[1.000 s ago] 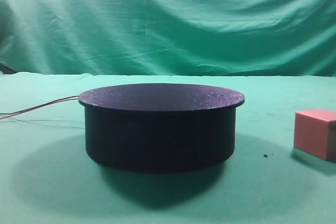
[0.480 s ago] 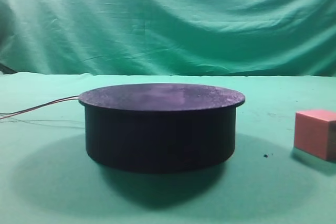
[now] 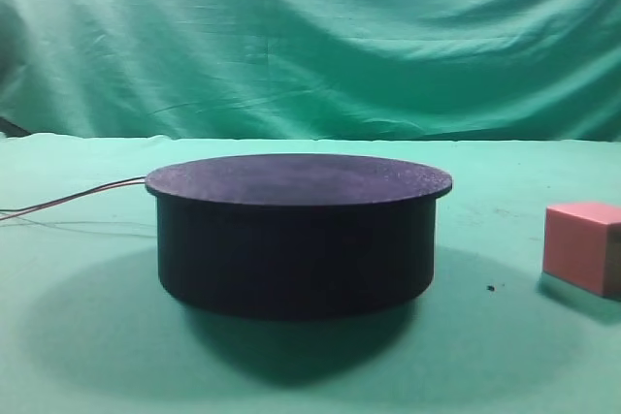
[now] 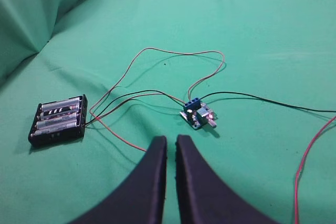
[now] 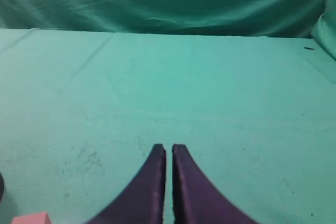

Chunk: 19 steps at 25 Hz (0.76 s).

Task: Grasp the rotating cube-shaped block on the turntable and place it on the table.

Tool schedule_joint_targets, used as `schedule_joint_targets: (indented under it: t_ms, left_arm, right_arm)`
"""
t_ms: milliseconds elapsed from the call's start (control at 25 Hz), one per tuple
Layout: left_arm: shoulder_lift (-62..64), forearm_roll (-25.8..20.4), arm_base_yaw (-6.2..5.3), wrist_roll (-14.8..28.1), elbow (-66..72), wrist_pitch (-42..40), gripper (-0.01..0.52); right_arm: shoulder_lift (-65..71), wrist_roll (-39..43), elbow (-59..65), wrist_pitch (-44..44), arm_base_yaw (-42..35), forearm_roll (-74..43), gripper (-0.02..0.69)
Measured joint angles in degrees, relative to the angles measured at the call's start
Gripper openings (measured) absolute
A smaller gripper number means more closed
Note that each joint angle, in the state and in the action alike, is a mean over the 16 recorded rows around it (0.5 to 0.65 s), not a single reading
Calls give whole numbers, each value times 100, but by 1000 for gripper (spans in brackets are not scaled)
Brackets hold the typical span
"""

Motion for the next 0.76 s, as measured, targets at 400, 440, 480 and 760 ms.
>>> schedule_joint_targets:
  t_ms: [400, 440, 480, 760]
  left_arm:
    - [0, 0, 0, 0, 0, 0, 0]
    - [0, 0, 0, 0, 0, 0, 0]
    - [0, 0, 0, 0, 0, 0, 0]
    - [0, 0, 0, 0, 0, 0, 0]
  right_arm:
    - [-129, 0, 18, 448, -46, 5, 49]
    - [-129, 0, 18, 457, -47, 5, 49]
    - [-129, 0, 18, 463, -47, 5, 49]
    - [-129, 0, 18, 474, -47, 6, 49]
